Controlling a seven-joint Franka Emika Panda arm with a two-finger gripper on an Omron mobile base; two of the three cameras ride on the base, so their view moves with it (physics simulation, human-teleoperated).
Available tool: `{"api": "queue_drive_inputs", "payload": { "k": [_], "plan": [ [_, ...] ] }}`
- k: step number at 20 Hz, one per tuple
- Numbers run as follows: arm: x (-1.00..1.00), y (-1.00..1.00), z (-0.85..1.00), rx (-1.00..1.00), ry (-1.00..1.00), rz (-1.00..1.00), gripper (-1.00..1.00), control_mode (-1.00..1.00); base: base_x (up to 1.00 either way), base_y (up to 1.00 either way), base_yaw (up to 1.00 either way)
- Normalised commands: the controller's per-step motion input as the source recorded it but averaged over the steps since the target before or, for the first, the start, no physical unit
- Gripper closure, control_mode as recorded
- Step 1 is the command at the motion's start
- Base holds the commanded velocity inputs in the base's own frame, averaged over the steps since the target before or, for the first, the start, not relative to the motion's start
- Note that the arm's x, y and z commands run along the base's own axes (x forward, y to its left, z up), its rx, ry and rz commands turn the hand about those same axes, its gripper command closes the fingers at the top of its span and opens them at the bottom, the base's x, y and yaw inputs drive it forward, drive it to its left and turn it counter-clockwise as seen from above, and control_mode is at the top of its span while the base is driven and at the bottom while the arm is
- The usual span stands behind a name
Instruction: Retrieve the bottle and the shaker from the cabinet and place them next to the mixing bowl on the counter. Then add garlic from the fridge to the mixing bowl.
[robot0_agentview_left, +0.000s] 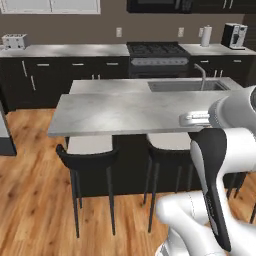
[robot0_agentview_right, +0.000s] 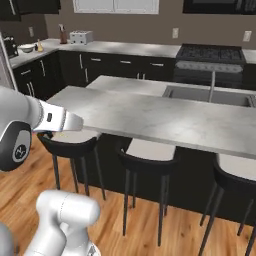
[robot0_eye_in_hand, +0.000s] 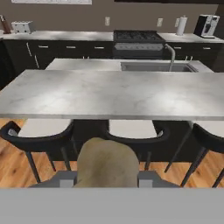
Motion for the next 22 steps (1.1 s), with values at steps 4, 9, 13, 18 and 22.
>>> {"api": "queue_drive_inputs", "payload": {
  "k": [4, 9, 13, 18, 22],
  "plan": [
    [0.00, 0.00, 0.00, 0.00, 0.00, 0.00, 1.00, 1.00, 0.08, -1.00, 0.00],
    [0.00, 0.00, 0.00, 0.00, 0.00, 0.00, 1.00, 1.00, 0.25, -1.00, 0.00],
    [0.00, 0.00, 0.00, 0.00, 0.00, 0.00, 1.00, 1.00, 0.39, -1.00, 0.00],
    [0.00, 0.00, 0.00, 0.00, 0.00, 0.00, 1.00, 1.00, 0.55, -1.00, 0.01],
    [0.00, 0.00, 0.00, 0.00, 0.00, 0.00, 1.00, 1.00, 0.64, -1.00, 0.12]
  ]
}}
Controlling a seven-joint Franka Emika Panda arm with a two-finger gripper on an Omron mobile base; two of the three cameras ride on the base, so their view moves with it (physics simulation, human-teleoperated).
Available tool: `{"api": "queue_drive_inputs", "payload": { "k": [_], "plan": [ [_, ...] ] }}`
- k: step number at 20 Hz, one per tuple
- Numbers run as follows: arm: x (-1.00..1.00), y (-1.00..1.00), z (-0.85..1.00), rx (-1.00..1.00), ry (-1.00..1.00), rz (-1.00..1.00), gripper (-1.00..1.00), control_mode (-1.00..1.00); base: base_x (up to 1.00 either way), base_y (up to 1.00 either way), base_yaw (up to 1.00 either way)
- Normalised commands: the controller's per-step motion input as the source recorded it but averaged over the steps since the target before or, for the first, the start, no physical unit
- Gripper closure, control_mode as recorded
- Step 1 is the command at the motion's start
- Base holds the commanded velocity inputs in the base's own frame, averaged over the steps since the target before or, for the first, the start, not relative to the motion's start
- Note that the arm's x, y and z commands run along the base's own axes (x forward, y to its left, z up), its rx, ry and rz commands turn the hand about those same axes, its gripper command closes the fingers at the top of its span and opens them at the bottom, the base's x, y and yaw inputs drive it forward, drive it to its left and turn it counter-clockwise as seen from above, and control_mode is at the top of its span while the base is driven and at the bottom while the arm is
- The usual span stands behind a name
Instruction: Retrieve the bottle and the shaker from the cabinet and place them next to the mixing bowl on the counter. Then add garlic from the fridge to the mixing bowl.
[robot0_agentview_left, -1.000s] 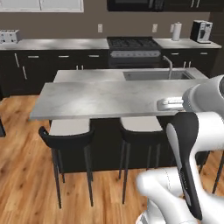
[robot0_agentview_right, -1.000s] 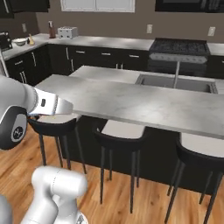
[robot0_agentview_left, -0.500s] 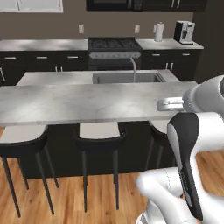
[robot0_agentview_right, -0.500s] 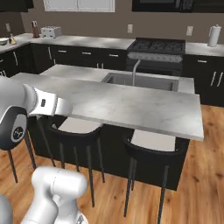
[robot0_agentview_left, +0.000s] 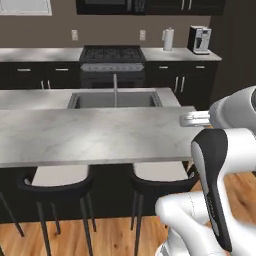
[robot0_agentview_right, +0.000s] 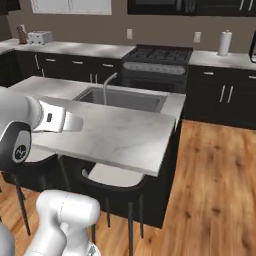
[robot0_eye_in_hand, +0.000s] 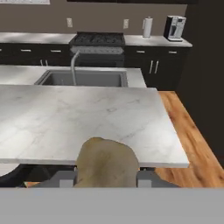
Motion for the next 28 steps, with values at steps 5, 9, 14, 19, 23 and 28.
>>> {"api": "queue_drive_inputs", "payload": {
  "k": [5, 9, 14, 19, 23, 28],
  "plan": [
    [0.00, 0.00, 0.00, 0.00, 0.00, 0.00, 1.00, 1.00, 0.45, -1.00, 0.25],
    [0.00, 0.00, 0.00, 0.00, 0.00, 0.00, 1.00, 1.00, 0.10, -1.00, 0.37],
    [0.00, 0.00, 0.00, 0.00, 0.00, 0.00, 1.00, 1.00, 0.09, -1.00, 0.51],
    [0.00, 0.00, 0.00, 0.00, 0.00, 0.00, 1.00, 1.00, 0.28, -1.00, 0.57],
    [0.00, 0.00, 0.00, 0.00, 0.00, 0.00, 1.00, 1.00, 0.59, -1.00, 0.56],
    [0.00, 0.00, 0.00, 0.00, 0.00, 0.00, 1.00, 1.00, 0.66, -1.00, 0.51]
  ]
}}
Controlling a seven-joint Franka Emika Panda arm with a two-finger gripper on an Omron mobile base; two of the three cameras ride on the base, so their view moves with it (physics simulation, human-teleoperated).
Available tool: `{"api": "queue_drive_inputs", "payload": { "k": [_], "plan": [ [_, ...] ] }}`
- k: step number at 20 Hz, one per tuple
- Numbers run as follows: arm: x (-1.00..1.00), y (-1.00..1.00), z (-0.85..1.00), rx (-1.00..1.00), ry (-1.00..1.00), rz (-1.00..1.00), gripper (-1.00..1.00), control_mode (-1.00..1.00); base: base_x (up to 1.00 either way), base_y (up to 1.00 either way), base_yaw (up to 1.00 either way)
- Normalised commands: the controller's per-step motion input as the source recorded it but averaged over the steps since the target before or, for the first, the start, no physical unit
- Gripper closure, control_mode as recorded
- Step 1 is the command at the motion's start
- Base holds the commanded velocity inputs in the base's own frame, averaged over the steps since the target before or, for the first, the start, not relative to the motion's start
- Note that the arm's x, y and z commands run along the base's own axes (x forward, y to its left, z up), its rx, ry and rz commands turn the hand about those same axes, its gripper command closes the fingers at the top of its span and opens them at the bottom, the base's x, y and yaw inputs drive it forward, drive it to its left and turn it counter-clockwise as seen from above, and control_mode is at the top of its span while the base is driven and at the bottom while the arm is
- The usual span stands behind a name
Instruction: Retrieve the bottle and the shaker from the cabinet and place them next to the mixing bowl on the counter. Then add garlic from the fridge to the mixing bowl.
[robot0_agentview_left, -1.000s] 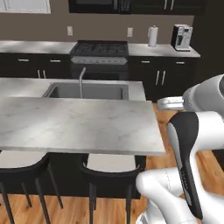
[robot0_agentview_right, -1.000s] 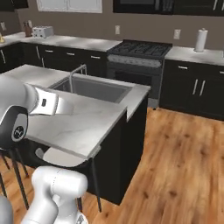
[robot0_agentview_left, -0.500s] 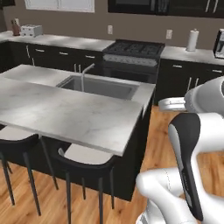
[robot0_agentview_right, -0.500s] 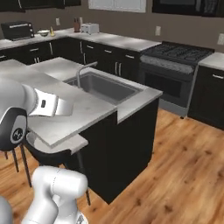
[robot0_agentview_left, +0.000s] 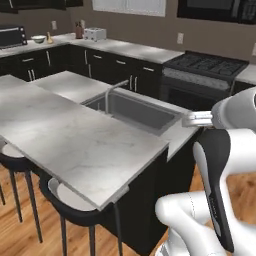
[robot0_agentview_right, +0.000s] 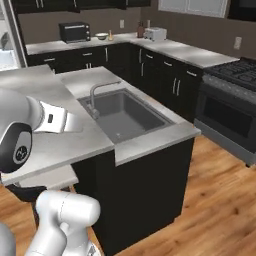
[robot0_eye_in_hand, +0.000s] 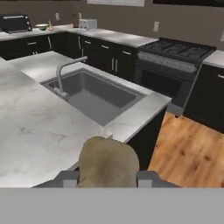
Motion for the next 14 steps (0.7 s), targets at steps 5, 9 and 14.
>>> {"api": "queue_drive_inputs", "payload": {
  "k": [5, 9, 14],
  "plan": [
    [0.00, 0.00, 0.00, 0.00, 0.00, 0.00, 1.00, 1.00, 0.52, -1.00, 0.47],
    [0.00, 0.00, 0.00, 0.00, 0.00, 0.00, 1.00, 1.00, 0.37, -1.00, 0.41],
    [0.00, 0.00, 0.00, 0.00, 0.00, 0.00, 1.00, 1.00, 0.19, -1.00, 0.31]
  ]
}}
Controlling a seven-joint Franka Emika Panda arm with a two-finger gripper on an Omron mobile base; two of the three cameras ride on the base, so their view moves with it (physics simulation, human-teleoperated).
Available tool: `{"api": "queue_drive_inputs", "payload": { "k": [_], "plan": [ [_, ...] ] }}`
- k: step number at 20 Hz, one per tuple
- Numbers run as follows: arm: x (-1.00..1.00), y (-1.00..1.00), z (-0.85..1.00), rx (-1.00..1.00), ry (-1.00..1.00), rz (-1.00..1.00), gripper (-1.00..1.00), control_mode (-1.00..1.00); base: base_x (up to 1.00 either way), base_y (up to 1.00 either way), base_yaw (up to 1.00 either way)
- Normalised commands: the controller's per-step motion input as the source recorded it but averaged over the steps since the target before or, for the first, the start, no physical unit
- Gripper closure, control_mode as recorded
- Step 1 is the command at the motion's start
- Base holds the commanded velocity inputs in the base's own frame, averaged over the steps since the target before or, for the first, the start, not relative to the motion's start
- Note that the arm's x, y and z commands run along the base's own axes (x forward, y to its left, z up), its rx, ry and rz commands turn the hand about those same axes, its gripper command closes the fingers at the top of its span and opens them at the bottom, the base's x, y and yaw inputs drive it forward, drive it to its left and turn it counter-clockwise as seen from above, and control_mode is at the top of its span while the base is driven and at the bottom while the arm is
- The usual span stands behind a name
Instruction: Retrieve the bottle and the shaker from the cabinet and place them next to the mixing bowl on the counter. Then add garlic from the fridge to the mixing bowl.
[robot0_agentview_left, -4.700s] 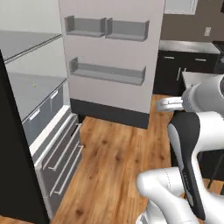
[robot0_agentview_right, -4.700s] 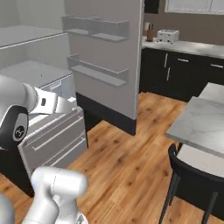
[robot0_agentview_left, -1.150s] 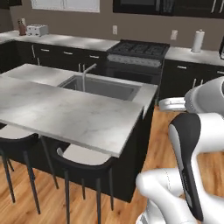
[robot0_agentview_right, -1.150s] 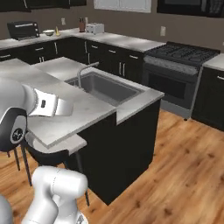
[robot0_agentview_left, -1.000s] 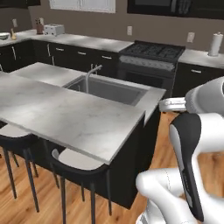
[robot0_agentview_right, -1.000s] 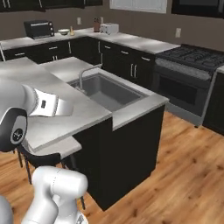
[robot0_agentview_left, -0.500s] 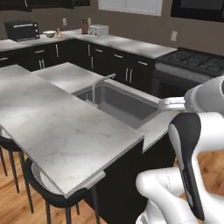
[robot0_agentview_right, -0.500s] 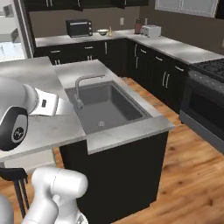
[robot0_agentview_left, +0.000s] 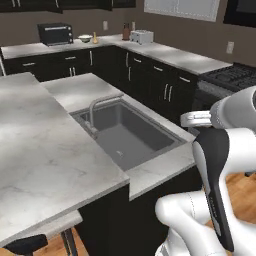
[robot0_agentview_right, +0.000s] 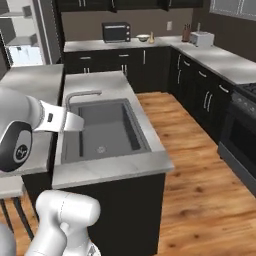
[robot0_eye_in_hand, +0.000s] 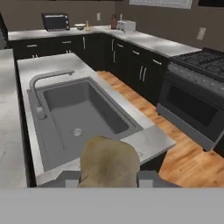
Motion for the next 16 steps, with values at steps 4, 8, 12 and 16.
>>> {"api": "queue_drive_inputs", "payload": {
  "k": [4, 8, 12, 16],
  "plan": [
    [0.00, 0.00, 0.00, 0.00, 0.00, 0.00, 1.00, 1.00, 0.17, -1.00, 0.32],
    [0.00, 0.00, 0.00, 0.00, 0.00, 0.00, 1.00, 1.00, 0.18, -1.00, 0.36],
    [0.00, 0.00, 0.00, 0.00, 0.00, 0.00, 1.00, 1.00, 0.17, -1.00, 0.37],
    [0.00, 0.00, 0.00, 0.00, 0.00, 0.00, 1.00, 1.00, 0.16, -1.00, 0.35]
  ]
}}
